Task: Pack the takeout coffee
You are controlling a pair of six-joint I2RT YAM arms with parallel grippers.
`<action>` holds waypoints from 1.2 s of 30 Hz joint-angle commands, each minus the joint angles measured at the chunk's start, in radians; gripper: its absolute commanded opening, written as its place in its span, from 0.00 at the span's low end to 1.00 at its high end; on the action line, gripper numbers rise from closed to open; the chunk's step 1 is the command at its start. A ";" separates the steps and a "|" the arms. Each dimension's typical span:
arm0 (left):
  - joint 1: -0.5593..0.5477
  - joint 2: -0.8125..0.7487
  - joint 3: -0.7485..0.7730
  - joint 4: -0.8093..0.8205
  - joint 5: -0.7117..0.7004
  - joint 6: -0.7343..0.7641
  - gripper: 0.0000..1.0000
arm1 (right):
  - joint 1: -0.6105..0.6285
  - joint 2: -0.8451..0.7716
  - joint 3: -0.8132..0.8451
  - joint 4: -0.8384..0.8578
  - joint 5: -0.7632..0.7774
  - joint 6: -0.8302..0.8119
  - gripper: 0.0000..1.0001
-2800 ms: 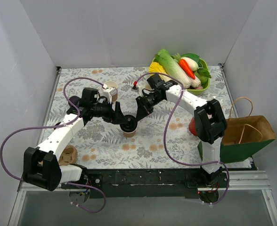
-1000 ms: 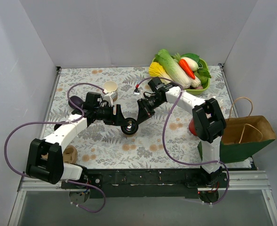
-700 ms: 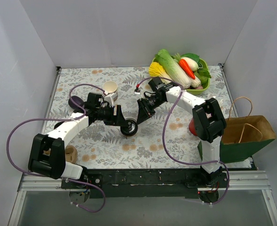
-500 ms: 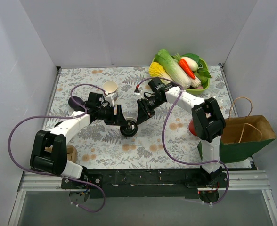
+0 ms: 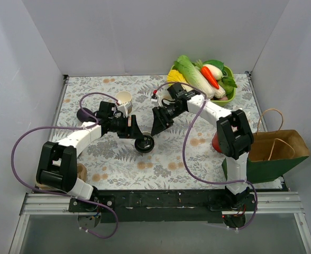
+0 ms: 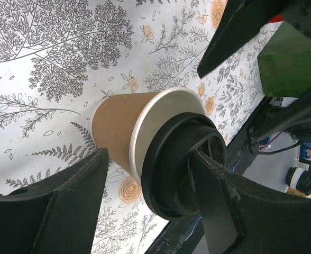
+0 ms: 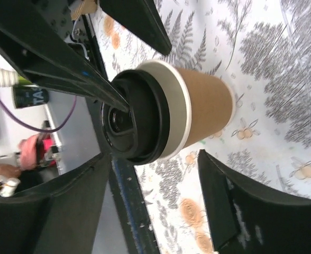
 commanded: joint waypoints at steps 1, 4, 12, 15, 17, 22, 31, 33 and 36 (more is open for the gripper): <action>0.008 0.013 0.042 0.019 0.023 0.000 0.63 | -0.001 -0.034 0.101 0.016 0.041 -0.148 0.82; 0.008 0.023 0.053 0.022 0.029 -0.002 0.63 | 0.007 -0.057 0.124 -0.024 0.084 -0.298 0.94; 0.016 0.048 0.082 0.036 0.055 -0.015 0.63 | 0.091 -0.204 -0.039 0.134 0.218 -0.574 0.98; 0.019 0.053 0.085 0.038 0.060 -0.015 0.63 | 0.131 -0.208 -0.056 0.132 0.244 -0.650 0.98; 0.019 0.056 0.088 0.038 0.061 -0.014 0.63 | 0.154 -0.207 -0.062 0.143 0.261 -0.671 0.98; 0.022 0.066 0.093 0.042 0.078 -0.017 0.63 | 0.182 -0.189 -0.056 0.149 0.268 -0.693 0.98; 0.050 0.042 0.145 -0.023 0.072 -0.017 0.66 | 0.209 -0.189 -0.050 0.079 0.238 -0.798 0.98; 0.068 0.028 0.166 -0.074 0.076 -0.002 0.67 | 0.216 -0.178 -0.044 0.062 0.242 -0.806 0.98; 0.093 -0.010 0.165 -0.119 0.081 0.014 0.68 | 0.219 -0.159 -0.027 0.047 0.235 -0.809 0.98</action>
